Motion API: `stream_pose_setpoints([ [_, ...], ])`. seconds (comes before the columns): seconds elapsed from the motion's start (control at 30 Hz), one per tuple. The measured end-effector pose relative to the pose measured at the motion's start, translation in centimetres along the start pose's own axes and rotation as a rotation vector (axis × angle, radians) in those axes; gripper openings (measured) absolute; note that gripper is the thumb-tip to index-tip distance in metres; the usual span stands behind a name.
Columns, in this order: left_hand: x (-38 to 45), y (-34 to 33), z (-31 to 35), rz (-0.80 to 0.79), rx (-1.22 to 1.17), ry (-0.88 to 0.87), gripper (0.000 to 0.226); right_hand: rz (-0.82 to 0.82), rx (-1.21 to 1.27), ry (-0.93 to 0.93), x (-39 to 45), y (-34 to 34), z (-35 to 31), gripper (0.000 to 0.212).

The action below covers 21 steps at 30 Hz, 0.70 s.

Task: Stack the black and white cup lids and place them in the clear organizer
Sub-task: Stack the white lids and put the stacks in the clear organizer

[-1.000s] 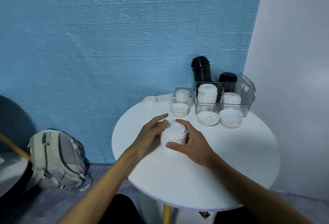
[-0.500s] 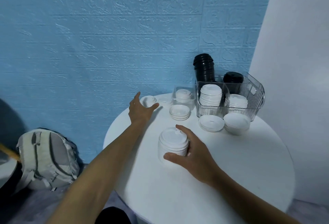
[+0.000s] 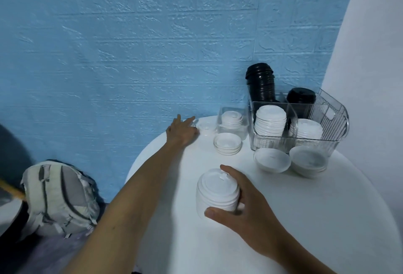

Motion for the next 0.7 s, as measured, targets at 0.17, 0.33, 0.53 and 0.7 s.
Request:
stream_pose_setpoints([
  [0.17,-1.6,0.6,0.2,0.096,-0.147,-0.013,0.045,-0.010,-0.001,0.013,-0.1,0.3,-0.2,0.092],
  [0.33,-3.4,0.8,0.0,0.114,-0.226,-0.016,0.038,-0.003,-0.011,0.019,-0.3,0.5,-0.6,0.094],
  [0.53,-5.2,2.3,0.2,0.248,-0.440,-0.053,0.049,-0.008,0.033,-0.012,-0.5,0.3,-0.9,0.090],
  [0.7,-2.8,3.3,2.7,0.279,-0.470,-0.116,0.049,-0.006,0.045,-0.017,-0.5,0.3,-0.7,0.091],
])
Point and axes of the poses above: each hand's wrist, its own x-axis towards the middle knuckle, its own y-axis out of the back of the hand, z = x × y, the point moved 7 cm from there along x, towards the middle knuckle, and after that the axes turned 10 degrees about -y, right-handed, at the moved point
